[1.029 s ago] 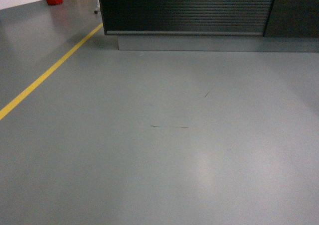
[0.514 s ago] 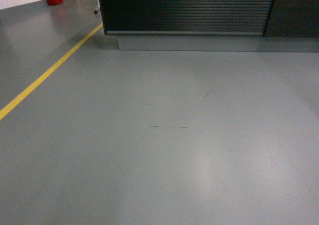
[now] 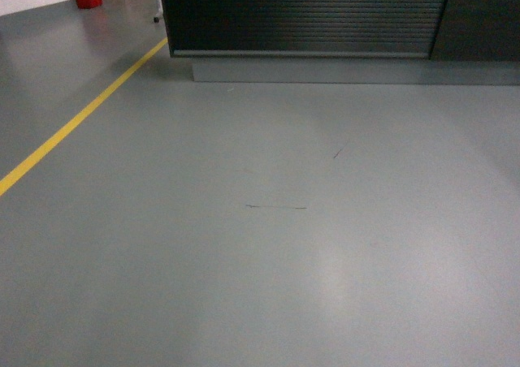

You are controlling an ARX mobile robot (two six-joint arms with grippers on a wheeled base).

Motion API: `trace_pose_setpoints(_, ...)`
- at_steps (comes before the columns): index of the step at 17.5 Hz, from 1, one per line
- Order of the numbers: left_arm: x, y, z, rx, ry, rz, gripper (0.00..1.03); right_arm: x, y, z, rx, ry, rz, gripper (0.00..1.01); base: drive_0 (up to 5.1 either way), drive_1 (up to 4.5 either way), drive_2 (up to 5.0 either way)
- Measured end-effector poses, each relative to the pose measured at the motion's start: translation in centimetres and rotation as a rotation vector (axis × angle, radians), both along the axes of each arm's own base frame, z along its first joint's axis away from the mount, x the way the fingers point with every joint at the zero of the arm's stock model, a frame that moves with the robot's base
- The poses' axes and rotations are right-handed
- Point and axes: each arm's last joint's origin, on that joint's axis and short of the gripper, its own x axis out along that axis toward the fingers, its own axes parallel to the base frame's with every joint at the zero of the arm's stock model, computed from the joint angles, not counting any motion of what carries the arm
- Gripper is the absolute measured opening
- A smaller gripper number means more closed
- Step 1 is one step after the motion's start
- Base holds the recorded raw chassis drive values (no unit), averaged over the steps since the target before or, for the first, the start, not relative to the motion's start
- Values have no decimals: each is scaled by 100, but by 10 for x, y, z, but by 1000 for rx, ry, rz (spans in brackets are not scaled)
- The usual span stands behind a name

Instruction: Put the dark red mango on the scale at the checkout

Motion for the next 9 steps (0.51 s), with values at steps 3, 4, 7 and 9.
trace_pose_setpoints(3, 0, 0, 0, 0, 0, 0, 98, 0, 0, 0, 0, 0, 0, 98, 0, 0, 0)
trace_pose_setpoints(4, 0, 0, 0, 0, 0, 0, 98, 0, 0, 0, 0, 0, 0, 98, 0, 0, 0)
trace_pose_setpoints(7, 0, 0, 0, 0, 0, 0, 98, 0, 0, 0, 0, 0, 0, 98, 0, 0, 0)
trace_pose_setpoints(9, 0, 0, 0, 0, 0, 0, 98, 0, 0, 0, 0, 0, 0, 98, -6, 127, -140)
